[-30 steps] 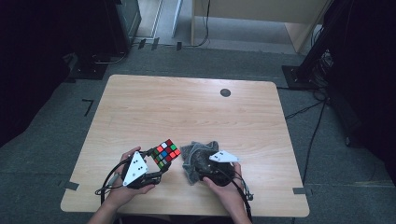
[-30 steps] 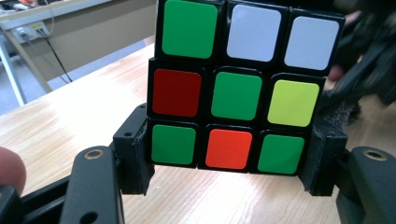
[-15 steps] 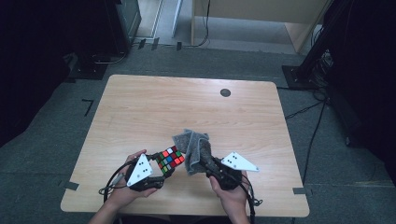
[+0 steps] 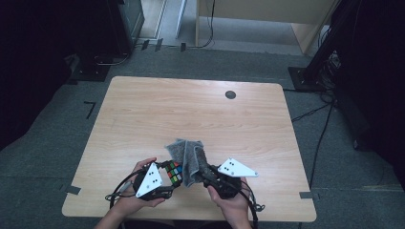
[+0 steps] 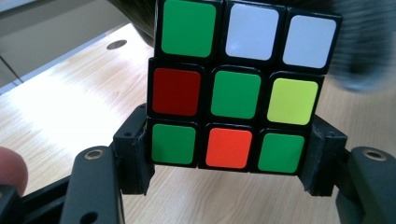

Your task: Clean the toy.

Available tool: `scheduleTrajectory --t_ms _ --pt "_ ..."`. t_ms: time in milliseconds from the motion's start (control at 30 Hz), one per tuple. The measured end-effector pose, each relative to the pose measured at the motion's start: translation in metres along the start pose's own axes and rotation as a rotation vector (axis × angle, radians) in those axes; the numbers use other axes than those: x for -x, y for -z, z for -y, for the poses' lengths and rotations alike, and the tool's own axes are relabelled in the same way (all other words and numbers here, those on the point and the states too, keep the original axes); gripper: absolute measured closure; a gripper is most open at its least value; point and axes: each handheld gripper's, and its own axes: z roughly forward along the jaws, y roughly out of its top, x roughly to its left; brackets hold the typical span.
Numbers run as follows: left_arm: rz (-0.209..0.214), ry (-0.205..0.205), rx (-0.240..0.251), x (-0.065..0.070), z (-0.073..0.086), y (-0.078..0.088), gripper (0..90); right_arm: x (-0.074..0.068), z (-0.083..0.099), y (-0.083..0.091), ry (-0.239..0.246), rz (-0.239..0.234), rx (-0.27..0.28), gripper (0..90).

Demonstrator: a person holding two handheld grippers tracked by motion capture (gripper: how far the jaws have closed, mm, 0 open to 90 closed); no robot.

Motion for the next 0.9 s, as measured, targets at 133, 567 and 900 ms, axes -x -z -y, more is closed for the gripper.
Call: scheduleTrajectory --t_ms 133,567,900 --pt "0.014 0.013 0.015 -0.001 0.0 0.003 33.8 -0.018 -0.003 -0.005 0.066 -0.018 0.002 71.8" --pt "0.045 0.055 0.068 -0.007 -0.003 0.01 33.8 0.0 -0.003 0.003 -0.019 -0.002 0.031 72.1" --pt "0.144 0.177 0.187 -0.018 -0.006 0.022 33.8 0.007 0.011 -0.01 -0.077 -0.125 0.01 73.3"
